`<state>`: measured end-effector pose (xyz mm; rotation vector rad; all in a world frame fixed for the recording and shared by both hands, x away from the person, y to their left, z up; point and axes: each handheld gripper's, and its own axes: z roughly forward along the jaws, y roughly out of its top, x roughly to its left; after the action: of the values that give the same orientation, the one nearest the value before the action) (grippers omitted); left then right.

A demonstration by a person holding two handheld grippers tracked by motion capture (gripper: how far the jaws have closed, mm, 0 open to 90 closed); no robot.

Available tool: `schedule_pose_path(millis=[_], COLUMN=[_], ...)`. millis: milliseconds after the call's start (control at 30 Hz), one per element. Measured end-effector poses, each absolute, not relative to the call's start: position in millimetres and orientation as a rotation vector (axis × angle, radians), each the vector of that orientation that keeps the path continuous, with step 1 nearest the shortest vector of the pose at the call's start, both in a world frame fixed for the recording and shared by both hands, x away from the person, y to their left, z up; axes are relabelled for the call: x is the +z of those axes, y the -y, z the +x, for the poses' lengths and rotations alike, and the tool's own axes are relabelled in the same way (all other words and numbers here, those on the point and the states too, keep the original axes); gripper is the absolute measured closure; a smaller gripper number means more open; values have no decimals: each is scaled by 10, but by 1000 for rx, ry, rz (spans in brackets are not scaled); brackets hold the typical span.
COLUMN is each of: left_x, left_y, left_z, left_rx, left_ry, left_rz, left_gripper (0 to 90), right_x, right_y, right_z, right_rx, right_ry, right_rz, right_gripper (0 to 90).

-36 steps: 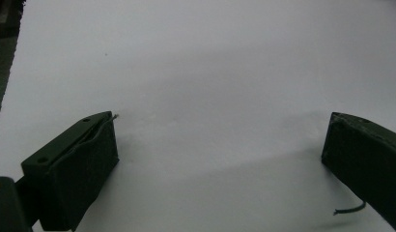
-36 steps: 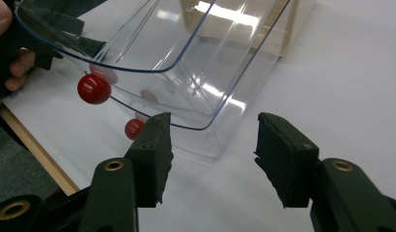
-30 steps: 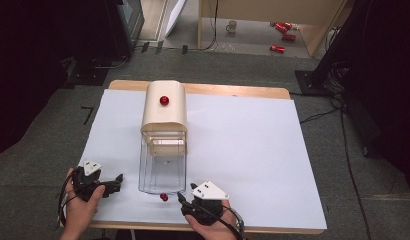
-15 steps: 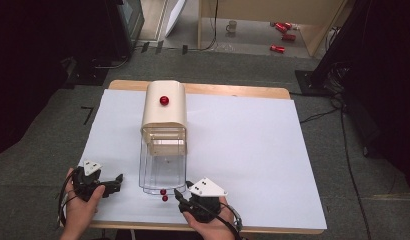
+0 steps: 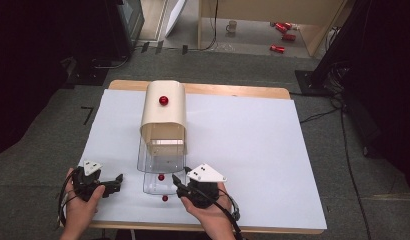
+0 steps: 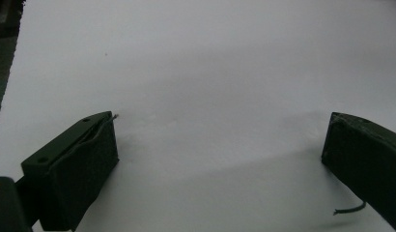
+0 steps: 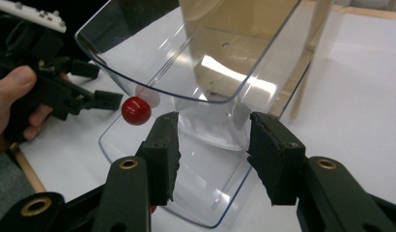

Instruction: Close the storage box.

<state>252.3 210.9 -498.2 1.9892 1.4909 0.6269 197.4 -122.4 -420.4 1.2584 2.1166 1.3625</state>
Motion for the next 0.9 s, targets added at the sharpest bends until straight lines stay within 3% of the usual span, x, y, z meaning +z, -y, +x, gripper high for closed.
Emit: schedule_pose_path(millis=[367, 600, 900], left_x=[-4983, -4981, -4982], left_y=[-2109, -2110, -2109], left_z=[2524, 2523, 2524], left_rx=[628, 625, 626], left_ry=[-1491, -1491, -1491], left_rz=[1988, 1991, 1988], left_gripper=[0, 0, 0], right_x=[-4048, -4046, -4060], right_y=[1195, 1143, 1125], right_z=[2230, 2470, 2746], right_rx=[1355, 1293, 1264], right_ry=[-2045, -2024, -2002], right_rz=[1231, 1241, 1292], right_gripper=[512, 362, 315])
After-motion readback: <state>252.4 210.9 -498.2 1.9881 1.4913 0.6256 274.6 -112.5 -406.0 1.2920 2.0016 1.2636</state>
